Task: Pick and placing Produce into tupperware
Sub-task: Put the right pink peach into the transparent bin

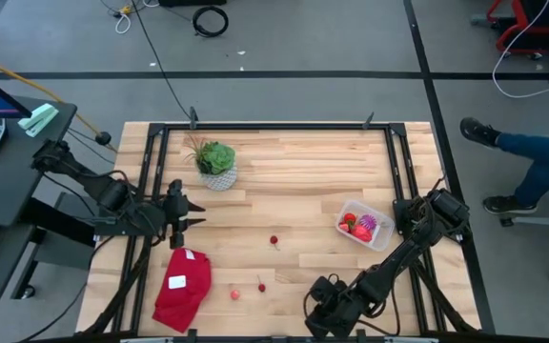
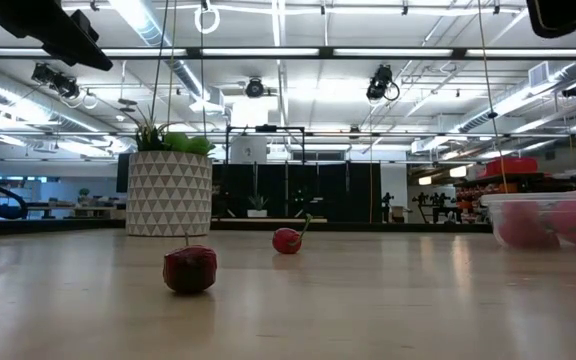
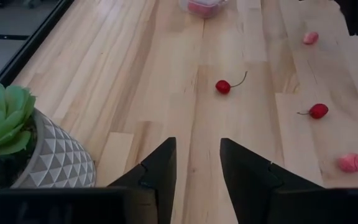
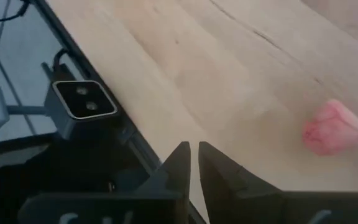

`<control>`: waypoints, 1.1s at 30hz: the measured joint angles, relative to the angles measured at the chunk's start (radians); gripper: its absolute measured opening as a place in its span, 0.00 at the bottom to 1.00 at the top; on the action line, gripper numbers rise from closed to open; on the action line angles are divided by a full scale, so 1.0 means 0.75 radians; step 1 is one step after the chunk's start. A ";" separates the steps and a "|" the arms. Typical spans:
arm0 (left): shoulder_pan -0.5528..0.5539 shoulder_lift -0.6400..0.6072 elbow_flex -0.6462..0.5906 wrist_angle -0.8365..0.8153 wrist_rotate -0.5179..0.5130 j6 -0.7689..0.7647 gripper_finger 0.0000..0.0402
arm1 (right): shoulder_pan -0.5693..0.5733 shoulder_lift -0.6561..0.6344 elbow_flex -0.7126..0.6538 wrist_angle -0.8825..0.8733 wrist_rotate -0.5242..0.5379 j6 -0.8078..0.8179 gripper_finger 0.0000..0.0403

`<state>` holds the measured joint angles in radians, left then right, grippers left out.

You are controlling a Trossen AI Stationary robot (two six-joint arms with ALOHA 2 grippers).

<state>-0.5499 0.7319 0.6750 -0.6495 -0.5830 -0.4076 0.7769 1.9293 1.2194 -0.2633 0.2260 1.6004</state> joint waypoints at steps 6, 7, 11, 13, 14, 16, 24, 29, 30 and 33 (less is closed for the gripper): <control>0.000 0.000 0.000 -0.001 0.000 0.001 0.35 | -0.011 0.001 0.001 0.004 0.038 -0.213 0.14; 0.000 0.000 0.000 -0.001 0.000 0.001 0.35 | -0.012 0.001 0.001 0.004 0.061 -0.244 0.14; 0.001 0.000 0.000 -0.002 0.000 0.001 0.36 | -0.026 0.001 0.001 0.003 0.153 -0.315 0.11; 0.001 0.000 0.000 -0.002 0.000 0.000 0.36 | -0.037 -0.002 0.001 0.001 0.155 -0.322 0.09; 0.001 0.000 0.000 -0.002 0.000 0.000 0.35 | -0.042 -0.004 0.001 0.010 0.156 -0.311 0.08; 0.001 0.001 0.000 -0.003 0.000 0.001 0.35 | -0.049 -0.005 0.001 0.039 0.159 -0.289 0.06; 0.001 0.001 0.000 -0.012 0.000 0.000 0.34 | -0.066 -0.006 0.001 0.014 0.185 -0.301 0.02; 0.001 0.001 0.000 -0.025 0.000 0.000 0.35 | -0.075 -0.006 0.001 -0.001 0.161 -0.151 0.13; 0.001 0.001 0.000 -0.028 0.000 0.000 0.36 | -0.075 -0.006 0.001 -0.003 0.143 -0.143 0.16; 0.001 0.001 0.000 -0.028 0.000 -0.001 0.37 | -0.075 -0.006 0.001 -0.027 0.090 -0.136 0.25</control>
<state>-0.5491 0.7326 0.6750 -0.6704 -0.5831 -0.4080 0.7206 1.9247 1.2201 -0.2839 0.2938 1.4982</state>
